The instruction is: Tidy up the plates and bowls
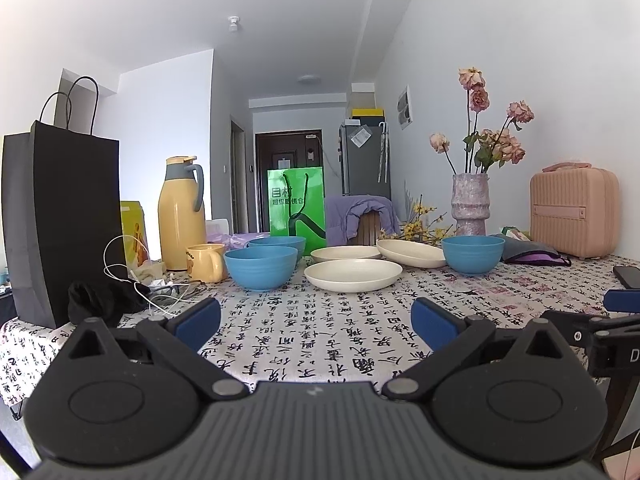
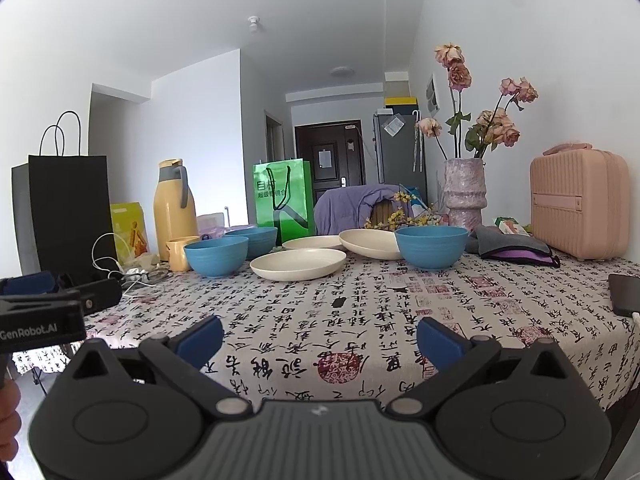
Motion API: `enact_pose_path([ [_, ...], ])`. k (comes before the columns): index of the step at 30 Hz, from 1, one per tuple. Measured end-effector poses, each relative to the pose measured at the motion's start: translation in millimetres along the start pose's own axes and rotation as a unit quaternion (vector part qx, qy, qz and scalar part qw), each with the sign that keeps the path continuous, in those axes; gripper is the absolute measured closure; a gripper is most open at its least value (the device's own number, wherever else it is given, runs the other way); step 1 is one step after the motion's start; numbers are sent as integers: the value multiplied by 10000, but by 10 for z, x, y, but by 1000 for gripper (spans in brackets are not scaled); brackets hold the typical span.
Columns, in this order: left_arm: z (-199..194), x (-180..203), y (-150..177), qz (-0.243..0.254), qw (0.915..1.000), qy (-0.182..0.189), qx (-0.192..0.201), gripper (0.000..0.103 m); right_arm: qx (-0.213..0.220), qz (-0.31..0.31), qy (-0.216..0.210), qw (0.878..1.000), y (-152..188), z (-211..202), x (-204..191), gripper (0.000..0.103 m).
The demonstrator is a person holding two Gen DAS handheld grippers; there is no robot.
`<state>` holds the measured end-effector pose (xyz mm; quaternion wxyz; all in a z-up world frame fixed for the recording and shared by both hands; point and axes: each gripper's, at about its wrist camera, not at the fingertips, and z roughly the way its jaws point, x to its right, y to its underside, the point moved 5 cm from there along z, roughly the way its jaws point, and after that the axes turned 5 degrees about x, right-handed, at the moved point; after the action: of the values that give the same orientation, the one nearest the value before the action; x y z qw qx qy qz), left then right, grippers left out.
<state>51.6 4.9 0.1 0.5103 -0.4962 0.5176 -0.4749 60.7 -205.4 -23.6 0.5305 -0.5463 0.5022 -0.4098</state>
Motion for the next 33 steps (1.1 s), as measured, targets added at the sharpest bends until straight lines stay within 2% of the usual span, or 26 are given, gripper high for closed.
enact_pose_path([
  [33,48,10,41,29,9999,-43,-92,0,24,18,-30,10000,25,49,10,0],
])
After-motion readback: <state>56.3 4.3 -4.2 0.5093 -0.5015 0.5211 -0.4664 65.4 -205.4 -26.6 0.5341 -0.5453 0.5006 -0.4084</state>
